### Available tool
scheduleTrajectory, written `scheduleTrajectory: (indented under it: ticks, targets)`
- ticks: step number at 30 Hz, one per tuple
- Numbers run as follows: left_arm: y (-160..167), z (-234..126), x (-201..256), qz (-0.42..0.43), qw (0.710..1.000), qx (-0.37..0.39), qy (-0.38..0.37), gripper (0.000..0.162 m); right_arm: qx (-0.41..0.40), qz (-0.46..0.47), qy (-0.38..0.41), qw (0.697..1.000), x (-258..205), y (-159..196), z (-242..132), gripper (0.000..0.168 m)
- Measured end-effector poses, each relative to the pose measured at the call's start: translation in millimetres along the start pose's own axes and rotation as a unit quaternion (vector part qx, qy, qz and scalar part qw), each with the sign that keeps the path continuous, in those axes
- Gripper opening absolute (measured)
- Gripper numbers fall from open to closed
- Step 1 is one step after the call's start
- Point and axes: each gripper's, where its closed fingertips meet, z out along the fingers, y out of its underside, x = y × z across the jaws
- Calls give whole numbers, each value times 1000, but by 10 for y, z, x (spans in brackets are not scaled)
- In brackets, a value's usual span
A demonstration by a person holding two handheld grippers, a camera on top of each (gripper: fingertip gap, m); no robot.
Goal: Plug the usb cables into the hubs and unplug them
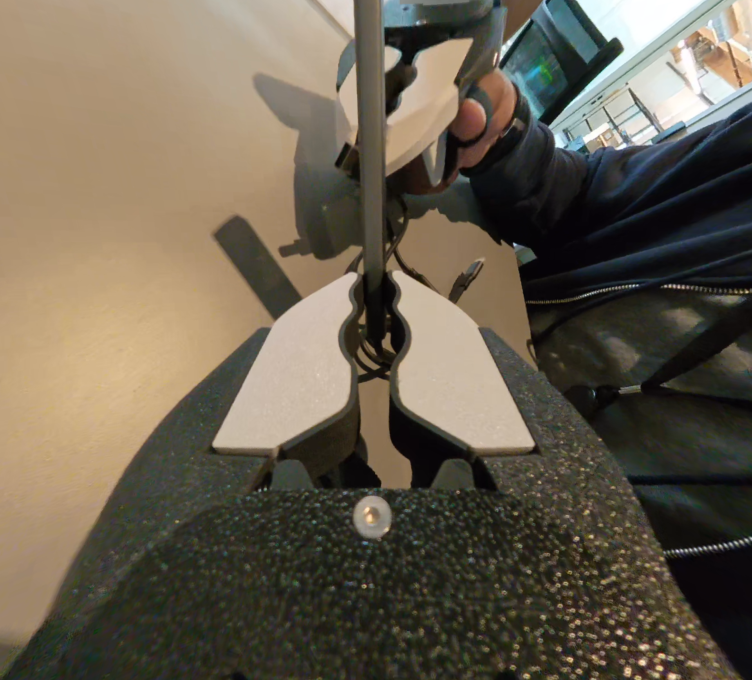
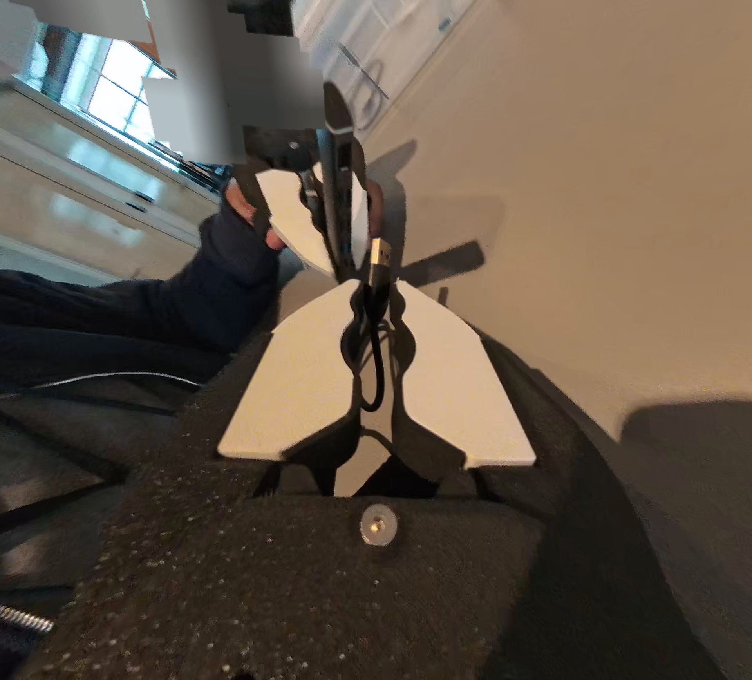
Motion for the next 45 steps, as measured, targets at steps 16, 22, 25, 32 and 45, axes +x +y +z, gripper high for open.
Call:
scheduleTrajectory:
  ticks: [16, 22, 25, 32, 45]
  targets:
    - [35, 118, 59, 31, 999, -17, -5, 10, 30, 13, -25, 999, -110, -7, 41, 12]
    - [43, 158, 62, 46, 998, -26, -20, 13, 28, 7, -11, 1000, -103, 15, 76, 11]
    - [33, 163, 58, 42, 999, -24, -24, 13, 19, -4, -2, 1000, -108, 44, 106, 11]
    - [9, 130, 60, 39, 999, -21, -31, 13, -2, -33, 12, 999, -125, 111, 155, 12]
    - [-40, 48, 88, 51, 998, -12, -38, 14, -19, -59, 0, 998, -207, 166, 212, 11]
